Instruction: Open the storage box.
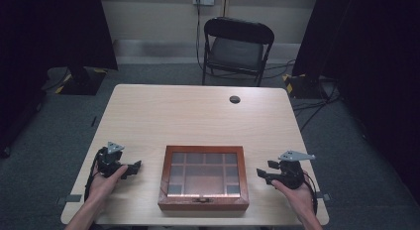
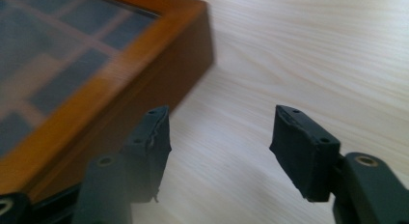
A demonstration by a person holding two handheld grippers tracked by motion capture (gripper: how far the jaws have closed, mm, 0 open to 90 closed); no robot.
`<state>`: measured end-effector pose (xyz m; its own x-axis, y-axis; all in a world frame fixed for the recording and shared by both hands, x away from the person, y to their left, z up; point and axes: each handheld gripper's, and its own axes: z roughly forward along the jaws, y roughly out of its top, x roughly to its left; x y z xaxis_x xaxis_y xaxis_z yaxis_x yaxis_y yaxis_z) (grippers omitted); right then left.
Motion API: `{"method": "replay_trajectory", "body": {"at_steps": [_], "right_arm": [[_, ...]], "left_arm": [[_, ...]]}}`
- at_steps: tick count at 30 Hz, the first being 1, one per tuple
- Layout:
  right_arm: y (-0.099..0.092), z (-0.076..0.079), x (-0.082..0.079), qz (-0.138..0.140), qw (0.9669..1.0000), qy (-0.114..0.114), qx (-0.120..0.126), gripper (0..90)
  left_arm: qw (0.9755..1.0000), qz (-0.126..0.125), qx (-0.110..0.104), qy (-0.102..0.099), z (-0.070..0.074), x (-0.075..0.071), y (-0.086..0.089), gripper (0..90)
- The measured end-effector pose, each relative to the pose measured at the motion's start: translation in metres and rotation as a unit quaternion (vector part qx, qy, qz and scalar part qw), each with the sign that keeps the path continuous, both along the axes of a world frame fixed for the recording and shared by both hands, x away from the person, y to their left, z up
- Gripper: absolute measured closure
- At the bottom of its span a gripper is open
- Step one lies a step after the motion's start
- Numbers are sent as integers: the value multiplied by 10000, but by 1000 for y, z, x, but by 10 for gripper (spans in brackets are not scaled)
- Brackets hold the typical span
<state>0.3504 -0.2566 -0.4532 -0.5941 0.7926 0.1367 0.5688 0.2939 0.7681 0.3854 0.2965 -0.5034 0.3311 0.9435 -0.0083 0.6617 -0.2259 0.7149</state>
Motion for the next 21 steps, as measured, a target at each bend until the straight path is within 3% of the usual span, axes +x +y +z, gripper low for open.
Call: {"method": "replay_trajectory", "body": {"at_steps": [5,21], "right_arm": [[13,18,-9,501,9981,-178,297,468],[45,32,-20,1338,9899,-151,447,595]], "left_arm": [[10000,-3,-5,0,0,0,0,0],[10000,-4,-2,0,0,0,0,0]]}}
